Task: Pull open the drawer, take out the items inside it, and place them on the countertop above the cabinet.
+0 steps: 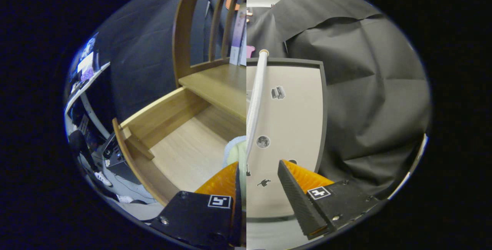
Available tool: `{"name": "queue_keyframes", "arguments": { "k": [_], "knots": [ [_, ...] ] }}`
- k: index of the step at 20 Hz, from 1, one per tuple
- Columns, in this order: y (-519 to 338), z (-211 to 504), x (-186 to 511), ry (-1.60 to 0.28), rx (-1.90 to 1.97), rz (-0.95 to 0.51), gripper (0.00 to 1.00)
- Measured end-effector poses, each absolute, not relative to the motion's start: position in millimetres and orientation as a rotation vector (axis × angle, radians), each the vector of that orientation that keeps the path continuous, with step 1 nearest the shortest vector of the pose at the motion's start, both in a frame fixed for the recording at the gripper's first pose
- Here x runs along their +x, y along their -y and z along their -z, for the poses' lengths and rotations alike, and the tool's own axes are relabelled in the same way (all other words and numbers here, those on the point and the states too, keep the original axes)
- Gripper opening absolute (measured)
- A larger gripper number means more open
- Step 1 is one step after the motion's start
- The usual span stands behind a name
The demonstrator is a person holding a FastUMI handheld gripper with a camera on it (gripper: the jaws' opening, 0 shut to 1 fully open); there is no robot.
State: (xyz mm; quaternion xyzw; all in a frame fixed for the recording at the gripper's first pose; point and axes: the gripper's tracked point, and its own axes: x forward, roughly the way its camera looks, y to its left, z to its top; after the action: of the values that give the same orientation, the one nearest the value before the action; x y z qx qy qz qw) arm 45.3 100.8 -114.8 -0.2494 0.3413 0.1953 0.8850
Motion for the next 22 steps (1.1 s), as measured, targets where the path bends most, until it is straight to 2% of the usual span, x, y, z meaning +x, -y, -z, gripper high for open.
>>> {"name": "queue_keyframes", "arguments": {
  "k": [8, 13, 22],
  "knots": [
    [-114.2, 58.5, 43.4, -0.632, -0.443, -0.423, 0.58],
    [-100.6, 25.6, 84.9, -0.564, -0.318, -0.316, 0.58],
    [-91.7, 14.5, 167.9, -0.555, -0.206, -0.183, 0.59]
  ]
}}
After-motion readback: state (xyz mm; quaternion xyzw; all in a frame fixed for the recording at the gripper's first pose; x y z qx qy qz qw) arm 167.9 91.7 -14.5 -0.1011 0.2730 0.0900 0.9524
